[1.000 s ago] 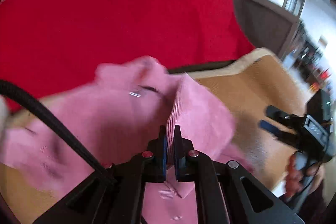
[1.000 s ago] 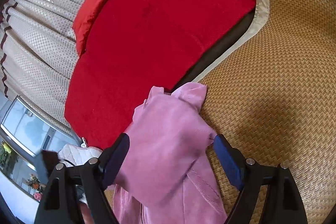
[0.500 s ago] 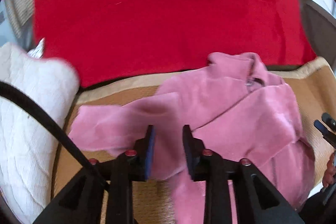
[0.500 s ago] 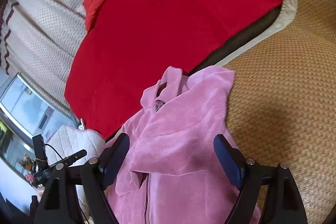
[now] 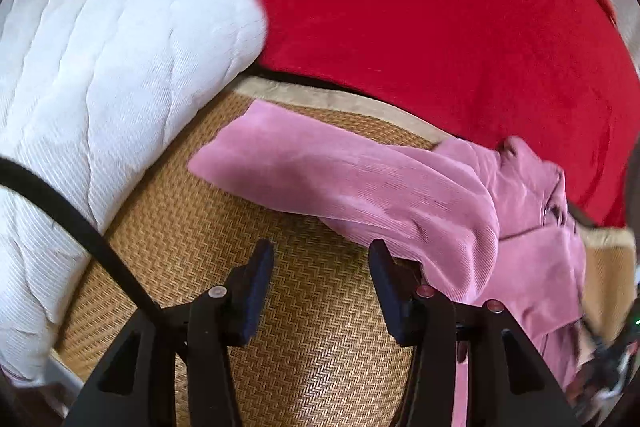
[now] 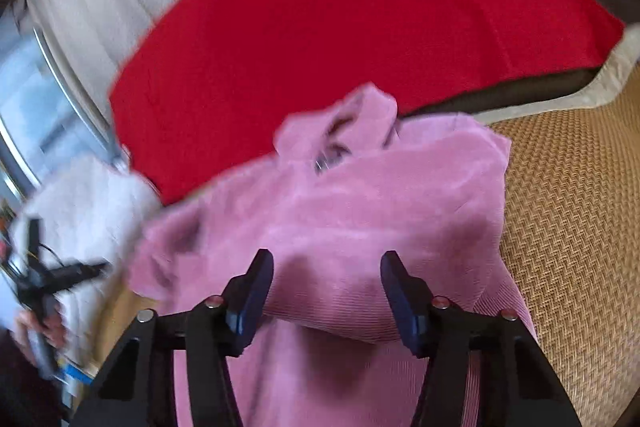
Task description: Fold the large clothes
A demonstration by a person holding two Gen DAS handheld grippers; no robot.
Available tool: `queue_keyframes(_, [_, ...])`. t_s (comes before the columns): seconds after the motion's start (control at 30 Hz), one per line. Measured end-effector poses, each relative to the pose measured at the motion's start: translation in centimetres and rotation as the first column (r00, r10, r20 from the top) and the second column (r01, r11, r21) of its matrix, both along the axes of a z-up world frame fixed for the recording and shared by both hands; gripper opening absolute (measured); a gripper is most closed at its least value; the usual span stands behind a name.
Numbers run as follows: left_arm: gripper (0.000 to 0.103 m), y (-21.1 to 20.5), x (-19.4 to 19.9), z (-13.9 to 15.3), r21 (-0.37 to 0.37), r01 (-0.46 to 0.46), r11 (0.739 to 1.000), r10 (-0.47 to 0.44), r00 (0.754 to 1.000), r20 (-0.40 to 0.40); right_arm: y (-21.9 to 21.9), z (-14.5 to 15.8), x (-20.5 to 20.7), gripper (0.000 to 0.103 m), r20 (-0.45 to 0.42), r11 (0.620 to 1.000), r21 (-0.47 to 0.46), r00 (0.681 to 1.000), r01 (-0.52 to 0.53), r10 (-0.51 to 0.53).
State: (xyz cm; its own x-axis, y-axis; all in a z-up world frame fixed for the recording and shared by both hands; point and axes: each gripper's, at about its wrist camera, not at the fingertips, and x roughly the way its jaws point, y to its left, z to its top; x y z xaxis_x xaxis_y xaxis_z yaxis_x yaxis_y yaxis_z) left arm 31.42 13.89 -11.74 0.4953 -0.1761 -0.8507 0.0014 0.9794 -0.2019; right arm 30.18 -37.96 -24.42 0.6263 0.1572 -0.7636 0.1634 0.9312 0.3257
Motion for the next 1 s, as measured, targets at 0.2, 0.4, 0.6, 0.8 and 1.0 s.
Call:
queue_keyframes(0.2, [0.059,3.1,2.1,-2.5,-0.144,-0.147,0.979,0.141,0.989,-0.046,-1.4,-0.9,0.2,0.057,-0.071,0.996,0.081,0.997,0.037,-0.031])
queue_keyframes(0.4, [0.059,5.4,5.0,-5.3,-0.32,-0.282,0.904,0.263,0.959,-0.101,-2.5,-0.2,-0.2,0.057,-0.041,0.993,0.095,0.997,0.072,-0.068])
queue_keyframes(0.6, [0.058,6.7,6.8,-7.3,-0.429,-0.389,0.815,0.375,0.919,-0.12,-1.8,0.5,0.1,0.057,-0.005,0.997,0.065,0.999,0.05,-0.05])
queue_keyframes(0.8, [0.007,7.6,7.4,-8.6,-0.421,-0.426,0.801,0.419,0.901,-0.114,-1.1,0.5,0.0,0.057,-0.002,1.0,0.017,1.0,0.026,-0.026])
queue_keyframes(1.0, [0.003,6.6,6.3,-5.0,-0.399,-0.339,0.852,0.387,0.921,0.044,-1.7,0.8,-0.5,0.057,0.01,0.999,0.002,0.999,0.042,-0.042])
